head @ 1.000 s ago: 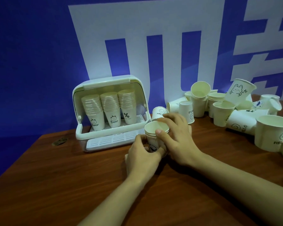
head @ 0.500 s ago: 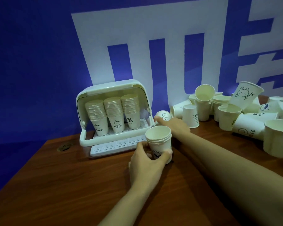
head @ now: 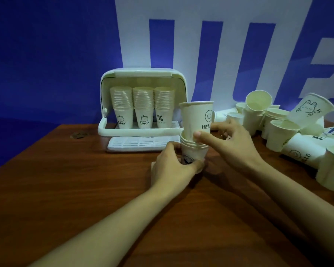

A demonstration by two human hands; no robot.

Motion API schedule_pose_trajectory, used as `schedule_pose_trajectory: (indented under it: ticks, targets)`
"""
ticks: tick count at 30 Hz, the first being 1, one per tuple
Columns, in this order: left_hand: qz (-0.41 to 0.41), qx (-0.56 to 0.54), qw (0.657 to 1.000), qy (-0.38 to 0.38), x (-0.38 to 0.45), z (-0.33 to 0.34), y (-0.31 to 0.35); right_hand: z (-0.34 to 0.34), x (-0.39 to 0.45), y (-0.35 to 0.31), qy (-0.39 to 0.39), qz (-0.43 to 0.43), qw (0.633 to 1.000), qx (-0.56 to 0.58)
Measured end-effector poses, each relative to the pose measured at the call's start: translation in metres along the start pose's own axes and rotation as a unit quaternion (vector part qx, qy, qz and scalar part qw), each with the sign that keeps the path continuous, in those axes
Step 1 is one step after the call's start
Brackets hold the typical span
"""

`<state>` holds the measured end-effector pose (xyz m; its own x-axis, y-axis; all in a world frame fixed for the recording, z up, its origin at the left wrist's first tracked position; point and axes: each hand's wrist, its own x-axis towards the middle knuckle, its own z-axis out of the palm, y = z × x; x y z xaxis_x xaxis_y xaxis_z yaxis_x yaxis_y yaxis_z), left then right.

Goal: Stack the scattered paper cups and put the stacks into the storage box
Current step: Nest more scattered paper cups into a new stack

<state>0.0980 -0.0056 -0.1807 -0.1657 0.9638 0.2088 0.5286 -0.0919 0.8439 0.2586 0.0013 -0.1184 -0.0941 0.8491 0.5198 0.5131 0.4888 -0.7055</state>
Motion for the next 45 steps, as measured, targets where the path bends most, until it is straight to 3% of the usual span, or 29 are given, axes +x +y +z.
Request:
schedule_pose_trajectory:
  ticks: [4, 7, 14, 18, 22, 27, 31, 34, 36, 40, 41, 42, 45]
  targets:
    - [0.008, -0.011, 1.000, 0.011, -0.003, 0.000, -0.001, 0.011, 0.002, 0.005, -0.012, 0.028, 0.998, 0.050]
    - [0.024, -0.005, 1.000, 0.015, -0.003, 0.000, -0.002, 0.015, 0.000, 0.016, 0.023, 0.037, 0.995, 0.088]
    - [0.039, -0.001, 0.999, -0.003, 0.000, 0.003, -0.003, 0.013, -0.006, 0.024, 0.027, -0.047, 0.994, 0.095]
    - [0.045, -0.009, 0.999, -0.019, 0.001, 0.003, -0.004, 0.018, -0.006, 0.023, 0.022, -0.055, 0.996, 0.068]
    - [0.051, -0.007, 0.998, -0.023, 0.001, 0.001, -0.004, 0.025, -0.005, 0.026, 0.045, -0.077, 0.995, -0.052]
    - [0.069, 0.007, 0.997, -0.031, -0.001, 0.002, -0.005, 0.014, 0.000, 0.025, 0.015, -0.029, 0.993, 0.110]
    - [0.076, 0.024, 0.996, -0.040, -0.002, 0.001, -0.007, -0.014, 0.036, 0.063, 0.108, -0.024, 0.987, -0.121]
    - [0.060, 0.017, 0.997, -0.038, 0.001, 0.002, -0.006, -0.027, 0.050, 0.089, 0.022, 0.026, 0.950, -0.310]
    - [0.057, 0.018, 0.998, -0.037, 0.001, 0.001, -0.004, -0.028, 0.040, 0.105, -0.012, 0.061, 0.930, -0.361]
    - [0.056, 0.022, 0.997, -0.038, 0.000, 0.000, 0.000, -0.044, 0.035, 0.112, 0.199, -0.019, 0.919, -0.339]
    - [0.054, 0.019, 0.998, -0.037, -0.002, 0.001, 0.001, -0.047, 0.037, 0.111, 0.218, -0.039, 0.920, -0.323]
    - [0.052, 0.017, 0.998, -0.034, -0.003, 0.001, 0.002, -0.048, 0.040, 0.110, 0.197, -0.044, 0.925, -0.321]
    - [0.052, 0.016, 0.998, -0.023, -0.006, 0.001, 0.005, -0.040, 0.045, 0.125, 0.033, 0.007, 0.926, -0.376]
